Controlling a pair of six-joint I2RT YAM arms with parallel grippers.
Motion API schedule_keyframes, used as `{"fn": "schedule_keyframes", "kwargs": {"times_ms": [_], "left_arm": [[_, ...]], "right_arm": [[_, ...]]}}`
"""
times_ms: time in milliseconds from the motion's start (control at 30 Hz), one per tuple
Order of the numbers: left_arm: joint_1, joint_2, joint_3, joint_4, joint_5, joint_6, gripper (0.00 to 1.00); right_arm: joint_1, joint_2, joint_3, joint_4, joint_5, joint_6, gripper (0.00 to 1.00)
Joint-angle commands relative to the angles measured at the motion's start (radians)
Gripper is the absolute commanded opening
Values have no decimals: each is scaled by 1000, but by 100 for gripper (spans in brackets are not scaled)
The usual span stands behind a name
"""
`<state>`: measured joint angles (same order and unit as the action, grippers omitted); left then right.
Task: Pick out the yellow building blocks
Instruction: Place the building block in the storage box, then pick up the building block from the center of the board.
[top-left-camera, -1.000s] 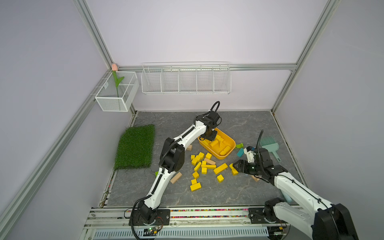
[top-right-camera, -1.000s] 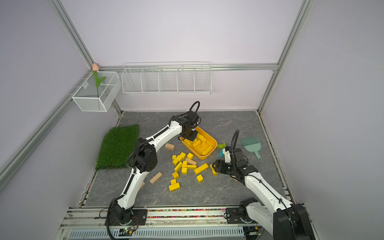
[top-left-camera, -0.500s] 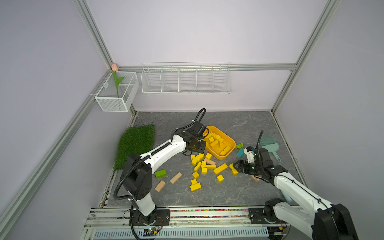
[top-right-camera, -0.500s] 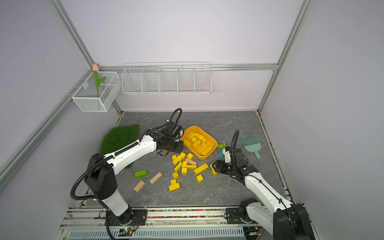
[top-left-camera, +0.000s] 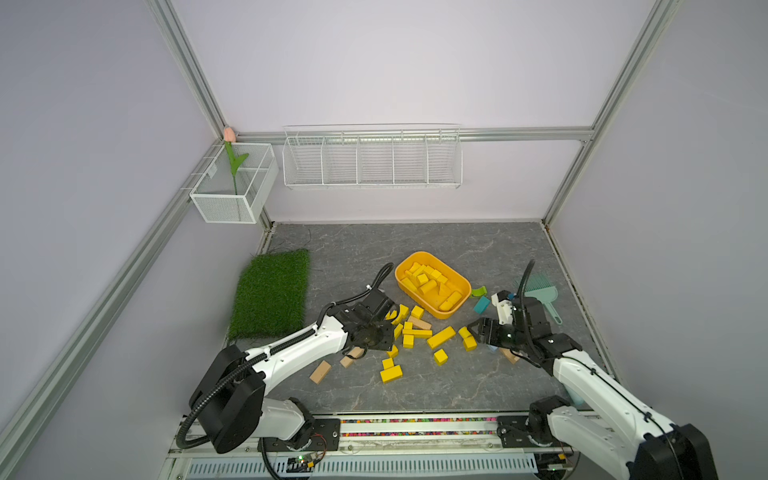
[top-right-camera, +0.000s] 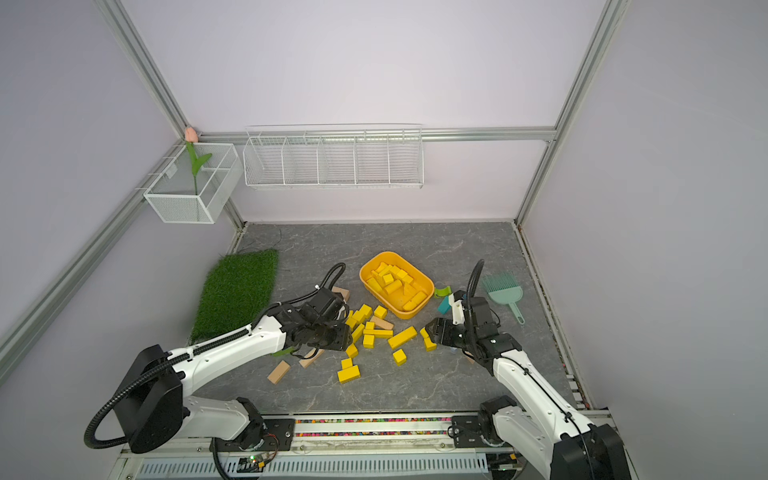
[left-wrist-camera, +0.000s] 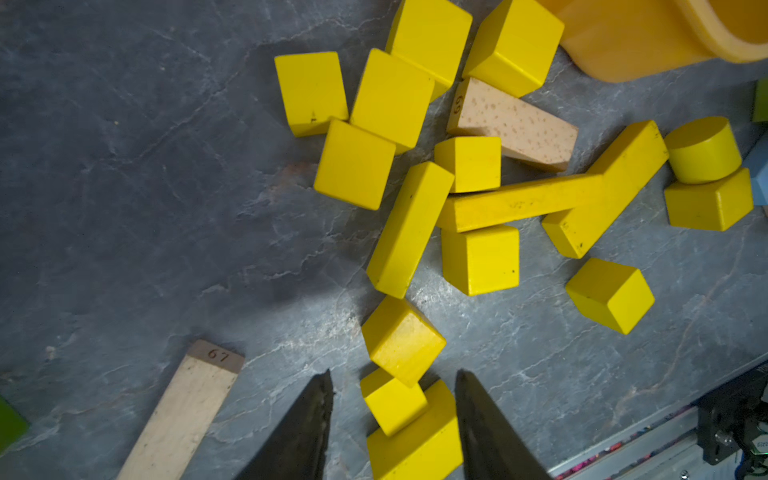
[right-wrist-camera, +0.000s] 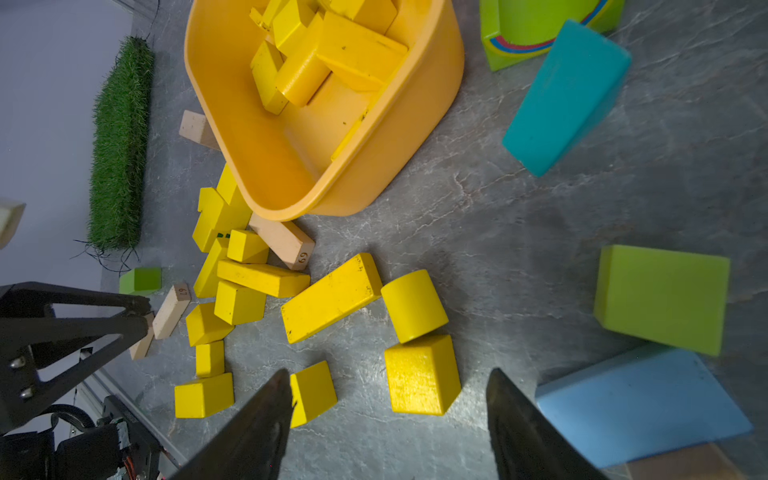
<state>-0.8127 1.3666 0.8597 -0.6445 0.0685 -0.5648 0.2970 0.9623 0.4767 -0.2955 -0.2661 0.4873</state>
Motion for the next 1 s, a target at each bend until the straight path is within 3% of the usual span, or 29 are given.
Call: {"fn": "schedule_keyframes", "kwargs": {"times_ms": [0, 967], "left_arm": [[-6, -7, -10, 5, -25, -38, 51], [-62, 241, 54, 60, -22, -6, 48]], "right_arm": [[-2, 28, -3, -17, 7, 4, 74], [-4, 35, -7, -2, -5, 3, 75]]}}
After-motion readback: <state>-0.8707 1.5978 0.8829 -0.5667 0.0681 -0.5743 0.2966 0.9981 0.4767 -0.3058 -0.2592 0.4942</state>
